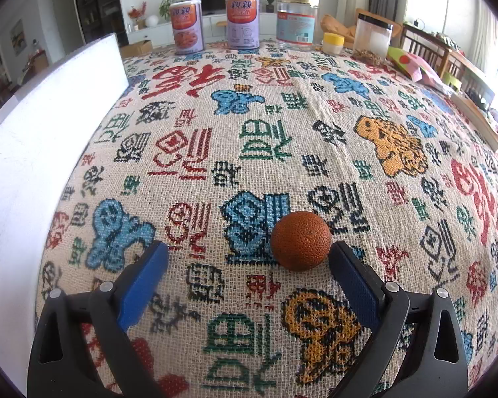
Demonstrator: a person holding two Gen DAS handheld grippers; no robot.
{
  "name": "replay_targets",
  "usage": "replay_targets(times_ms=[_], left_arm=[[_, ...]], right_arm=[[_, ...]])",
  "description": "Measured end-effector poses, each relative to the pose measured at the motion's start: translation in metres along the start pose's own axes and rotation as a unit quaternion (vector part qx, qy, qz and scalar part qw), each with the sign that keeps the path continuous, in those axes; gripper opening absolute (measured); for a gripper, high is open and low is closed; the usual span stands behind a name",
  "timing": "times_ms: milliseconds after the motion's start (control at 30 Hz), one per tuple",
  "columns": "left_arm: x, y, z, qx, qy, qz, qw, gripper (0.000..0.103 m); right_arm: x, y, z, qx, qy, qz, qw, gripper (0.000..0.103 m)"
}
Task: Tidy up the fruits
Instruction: 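Grasp the large brown round fruit with the right tool, then lift the large brown fruit with the right tool and carry it toward the left tool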
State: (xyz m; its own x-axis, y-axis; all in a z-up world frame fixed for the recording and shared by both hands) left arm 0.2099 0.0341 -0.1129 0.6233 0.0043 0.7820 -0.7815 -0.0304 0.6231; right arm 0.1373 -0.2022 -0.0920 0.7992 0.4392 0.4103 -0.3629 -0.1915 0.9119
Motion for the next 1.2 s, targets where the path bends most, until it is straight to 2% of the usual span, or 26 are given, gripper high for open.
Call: replay_targets(times_ms=[133,500,867,967,1200], left_arm=[[0.0,0.0,0.0,0.0,0.0,0.0,1.0,0.099],[0.0,0.0,0.0,0.0,0.0,0.0,1.0,0.099],[0.0,0.0,0.0,0.0,0.0,0.0,1.0,0.099],[0.0,0.0,0.0,0.0,0.0,0.0,1.0,0.099],[0.0,0.0,0.0,0.0,0.0,0.0,1.0,0.099]], right_arm=[[0.007,-0.014,0.002,-0.036,0.013,-0.005,0.999,0.048],[0.054,-0.041,-0.004,-0.029,-0.035,0.076,0.996,0.048],[0.048,-0.035,-0.001,-0.015,-0.077,0.175,0.981,0.049],[0.044,-0.03,0.003,-0.016,-0.092,0.206,0.974,0.061],[0.054,-0.033,0.01,-0.035,-0.104,0.242,0.964,0.061]])
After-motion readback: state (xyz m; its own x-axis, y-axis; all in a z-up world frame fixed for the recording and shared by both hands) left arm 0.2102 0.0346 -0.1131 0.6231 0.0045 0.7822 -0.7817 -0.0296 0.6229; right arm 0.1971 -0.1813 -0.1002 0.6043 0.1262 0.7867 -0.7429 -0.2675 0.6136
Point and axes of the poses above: each gripper's, at about its wrist camera, not at the fingertips, and y roughly against the way its jaws point, z to its right, x to its top, the point moved 4 cm from there along -y, roughly the way its jaws point, and after that the axes turned 14 degrees about z, right-handed, at the moved point
